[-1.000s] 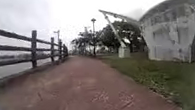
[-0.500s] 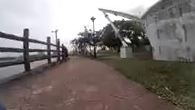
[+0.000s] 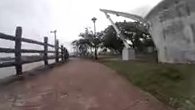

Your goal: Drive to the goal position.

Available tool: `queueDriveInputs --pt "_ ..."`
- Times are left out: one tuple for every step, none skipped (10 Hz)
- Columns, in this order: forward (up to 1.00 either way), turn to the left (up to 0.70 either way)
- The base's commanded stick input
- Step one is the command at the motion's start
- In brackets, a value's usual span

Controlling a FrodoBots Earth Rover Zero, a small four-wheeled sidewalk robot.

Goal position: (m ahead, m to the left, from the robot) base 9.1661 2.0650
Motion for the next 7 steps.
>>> queueDriveInputs --pt "0.85 0.0" --pt "0.85 0.0" --pt "0.85 0.0" --pt "0.85 0.0" --pt "0.85 0.0" --pt "0.85 0.0" --pt "0.85 0.01"
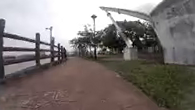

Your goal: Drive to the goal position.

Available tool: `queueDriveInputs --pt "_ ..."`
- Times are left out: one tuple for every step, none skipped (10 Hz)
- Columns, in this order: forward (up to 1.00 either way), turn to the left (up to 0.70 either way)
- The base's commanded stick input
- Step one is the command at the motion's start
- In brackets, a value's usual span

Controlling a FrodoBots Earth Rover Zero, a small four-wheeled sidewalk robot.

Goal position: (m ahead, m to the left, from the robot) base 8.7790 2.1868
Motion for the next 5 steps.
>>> queueDriveInputs --pt "0.85 0.01" --pt "0.85 0.03" --pt "0.85 0.06" --pt "0.85 0.05" --pt "0.85 0.03"
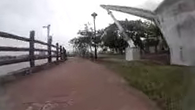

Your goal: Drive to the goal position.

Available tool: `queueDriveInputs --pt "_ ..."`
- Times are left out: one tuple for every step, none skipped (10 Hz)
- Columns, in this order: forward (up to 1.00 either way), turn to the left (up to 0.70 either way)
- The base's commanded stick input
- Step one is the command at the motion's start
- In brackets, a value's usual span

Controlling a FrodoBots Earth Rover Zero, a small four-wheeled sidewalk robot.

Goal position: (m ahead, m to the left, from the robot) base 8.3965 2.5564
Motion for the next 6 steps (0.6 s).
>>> queueDriveInputs --pt "0.85 0.0" --pt "0.85 0.0" --pt "0.85 0.0" --pt "0.85 0.0" --pt "0.85 0.01" --pt "0.85 0.01"
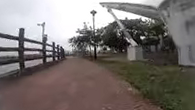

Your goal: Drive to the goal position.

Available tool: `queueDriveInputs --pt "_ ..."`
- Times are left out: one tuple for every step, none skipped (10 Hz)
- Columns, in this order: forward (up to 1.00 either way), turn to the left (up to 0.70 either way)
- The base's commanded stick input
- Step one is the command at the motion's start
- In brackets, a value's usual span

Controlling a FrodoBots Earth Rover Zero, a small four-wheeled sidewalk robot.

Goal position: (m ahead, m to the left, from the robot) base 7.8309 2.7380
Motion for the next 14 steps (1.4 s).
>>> queueDriveInputs --pt "0.85 0.01" --pt "0.85 0.02" --pt "0.85 0.16" --pt "0.85 0.34" --pt "0.85 0.34" --pt "0.85 0.27" --pt "0.85 0.03" --pt "0.85 0.0" --pt "0.85 0.16" --pt "0.85 0.11" --pt "0.85 0.08" --pt "0.85 0.11" --pt "0.85 0.08" --pt "0.85 0.05"
